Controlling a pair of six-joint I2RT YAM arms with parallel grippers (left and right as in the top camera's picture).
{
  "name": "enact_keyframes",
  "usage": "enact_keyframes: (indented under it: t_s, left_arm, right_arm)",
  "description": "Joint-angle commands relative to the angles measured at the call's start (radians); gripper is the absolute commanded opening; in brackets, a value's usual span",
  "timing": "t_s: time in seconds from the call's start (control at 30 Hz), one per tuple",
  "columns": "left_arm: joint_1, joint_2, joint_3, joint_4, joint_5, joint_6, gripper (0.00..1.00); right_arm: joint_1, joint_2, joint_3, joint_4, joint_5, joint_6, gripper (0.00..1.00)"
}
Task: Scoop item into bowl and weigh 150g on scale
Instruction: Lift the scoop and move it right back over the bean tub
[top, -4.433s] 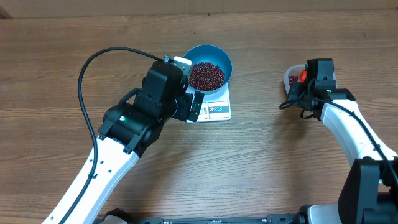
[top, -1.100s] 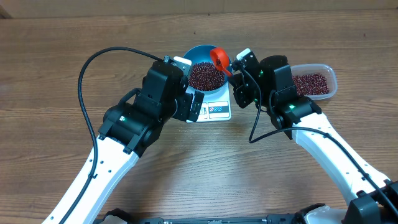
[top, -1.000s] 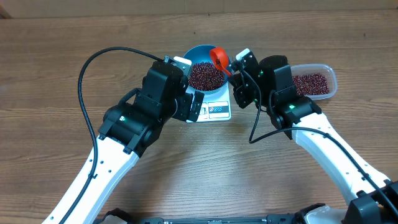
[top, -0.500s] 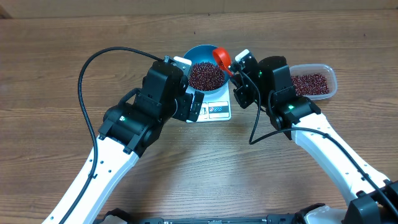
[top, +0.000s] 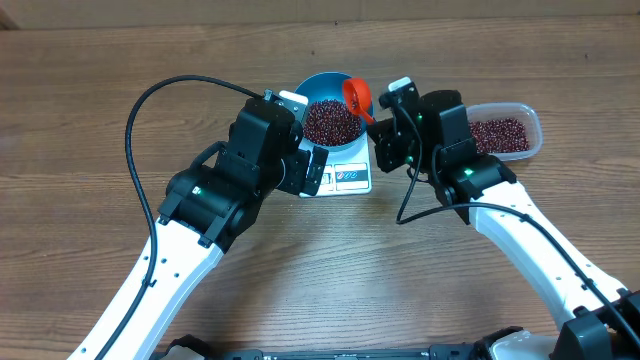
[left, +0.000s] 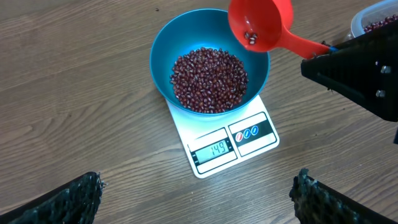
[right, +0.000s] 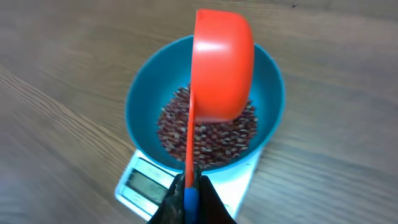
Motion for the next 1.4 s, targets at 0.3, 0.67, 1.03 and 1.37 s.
enact_keyframes:
  t_s: [0.3,0.67,1.03,1.37]
  left_arm:
    - [0.002,-0.014,0.02,0.0,0.008,0.018,1.0]
    - [0.002,-0.014,0.02,0.0,0.008,0.019,1.0]
    - [0.002,-0.014,0.02,0.0,0.008,0.018,0.99]
    - [0.002,-0.014,0.02,0.0,0.008,0.018,1.0]
  right_arm:
    - [-0.075,0.001,-0.002,0.026,-0.177,0.265,0.04]
    - [-0.274,-0.106,-0.001,-0.132,-0.29,0.256,0.04]
    - [-0.428,-0.328,-0.001,-0.381,-0.121,0.154,0.04]
    - [-0.457,-0.431,-0.001,-0.492,0.195,-0.027,0.04]
